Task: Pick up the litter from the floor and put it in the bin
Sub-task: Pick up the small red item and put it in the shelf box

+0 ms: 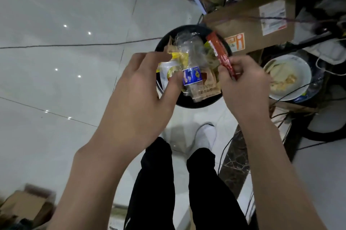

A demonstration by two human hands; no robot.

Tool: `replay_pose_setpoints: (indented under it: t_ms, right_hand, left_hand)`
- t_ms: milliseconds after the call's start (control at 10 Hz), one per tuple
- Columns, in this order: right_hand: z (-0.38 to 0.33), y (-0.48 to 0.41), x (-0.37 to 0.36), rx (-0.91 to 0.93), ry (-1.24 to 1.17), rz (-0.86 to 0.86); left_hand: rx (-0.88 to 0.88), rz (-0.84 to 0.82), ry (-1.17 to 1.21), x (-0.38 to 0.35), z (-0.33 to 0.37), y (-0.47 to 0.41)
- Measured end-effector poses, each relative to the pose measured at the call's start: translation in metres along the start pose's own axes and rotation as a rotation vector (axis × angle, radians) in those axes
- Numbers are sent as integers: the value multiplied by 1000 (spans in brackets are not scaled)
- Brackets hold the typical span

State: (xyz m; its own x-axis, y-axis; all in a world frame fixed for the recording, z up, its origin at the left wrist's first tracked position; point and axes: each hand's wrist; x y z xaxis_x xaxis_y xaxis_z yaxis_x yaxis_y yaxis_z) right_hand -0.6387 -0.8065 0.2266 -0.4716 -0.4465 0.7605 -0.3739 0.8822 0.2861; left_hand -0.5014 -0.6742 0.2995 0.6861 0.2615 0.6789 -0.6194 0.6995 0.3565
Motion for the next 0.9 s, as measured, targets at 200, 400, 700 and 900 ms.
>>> replay_pose_setpoints:
  t_ms: [200,400,700,900]
  right_hand:
    - [34,-32,-68,-38,29,-61]
    - [44,-33,-79,4,75,-96]
    - [-20,-17,4,41,-9,-36]
    - [-112,10,126,117,-91,43]
  left_hand:
    - [40,-24,-5,-42,-56,-26]
    - [65,-52,13,-59,-69,-36]
    - [-34,-7,-2,-1,5,-27]
    - [-130,55,13,88,96,14]
Point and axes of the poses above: each hand's wrist, its own y-axis away from the middle knuckle, its own x-axis out of the back of the hand, z = x × y, and after that the axes turned 2 degrees about y, right-handed
